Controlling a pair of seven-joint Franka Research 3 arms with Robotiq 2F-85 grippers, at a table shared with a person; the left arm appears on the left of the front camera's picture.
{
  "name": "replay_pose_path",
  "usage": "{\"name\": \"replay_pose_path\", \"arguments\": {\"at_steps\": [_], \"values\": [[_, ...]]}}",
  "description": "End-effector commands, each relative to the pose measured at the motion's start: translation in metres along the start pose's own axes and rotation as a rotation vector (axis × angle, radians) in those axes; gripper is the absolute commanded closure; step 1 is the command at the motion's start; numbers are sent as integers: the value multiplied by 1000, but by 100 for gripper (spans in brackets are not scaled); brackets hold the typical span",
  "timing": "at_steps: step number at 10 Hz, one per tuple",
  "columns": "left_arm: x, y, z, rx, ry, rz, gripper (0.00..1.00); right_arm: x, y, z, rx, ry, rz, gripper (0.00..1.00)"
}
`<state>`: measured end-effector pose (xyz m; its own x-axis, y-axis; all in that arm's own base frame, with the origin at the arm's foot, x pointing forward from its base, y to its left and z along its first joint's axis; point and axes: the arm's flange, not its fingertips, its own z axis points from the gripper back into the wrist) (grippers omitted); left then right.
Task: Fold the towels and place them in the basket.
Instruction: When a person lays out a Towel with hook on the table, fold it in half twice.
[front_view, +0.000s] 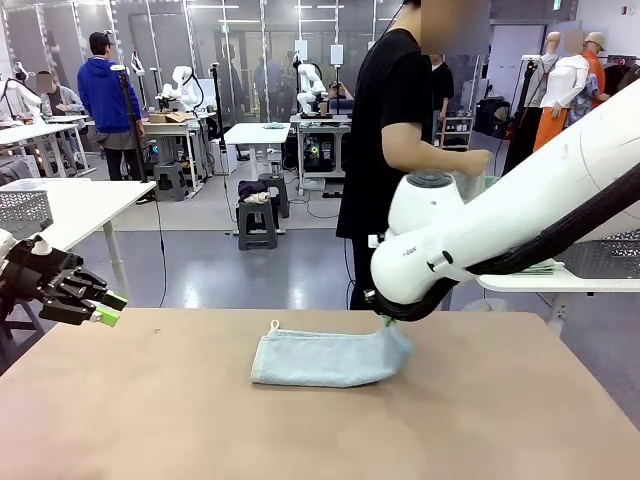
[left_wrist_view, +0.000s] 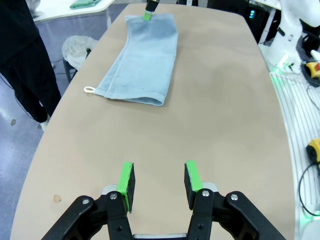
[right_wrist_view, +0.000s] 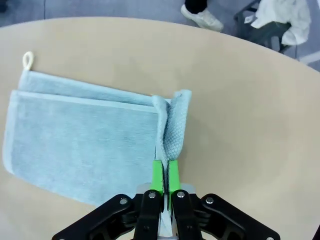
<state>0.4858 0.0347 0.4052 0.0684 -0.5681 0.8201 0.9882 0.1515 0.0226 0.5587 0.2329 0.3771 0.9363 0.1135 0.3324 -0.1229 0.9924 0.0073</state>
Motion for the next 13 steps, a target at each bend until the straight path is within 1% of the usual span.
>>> {"name": "replay_pose_path", "arguments": {"at_steps": [1,2,3,4,6,7,10,13], "values": [[2,-1,2,5,-3,-7,48,16,48,-9,-58,19,26,100],[2,-1,2,5,-3,-7,48,26,69,-22,-69,27,32,100],[2,-1,2,5,-3,-7,48,36,89,-37,-70,42,2,100],[2,-1,2,5,-3,-7,48,43,109,-51,-35,55,-68,100],[2,-1,2,5,-3,-7,48,47,142,-61,54,51,-149,100],[2,-1,2,5,-3,-7,48,48,153,-61,82,46,-158,100],[2,-1,2,5,-3,-7,48,42,171,-53,159,16,-145,100],[2,-1,2,5,-3,-7,48,37,178,-45,217,35,-156,100]]}}
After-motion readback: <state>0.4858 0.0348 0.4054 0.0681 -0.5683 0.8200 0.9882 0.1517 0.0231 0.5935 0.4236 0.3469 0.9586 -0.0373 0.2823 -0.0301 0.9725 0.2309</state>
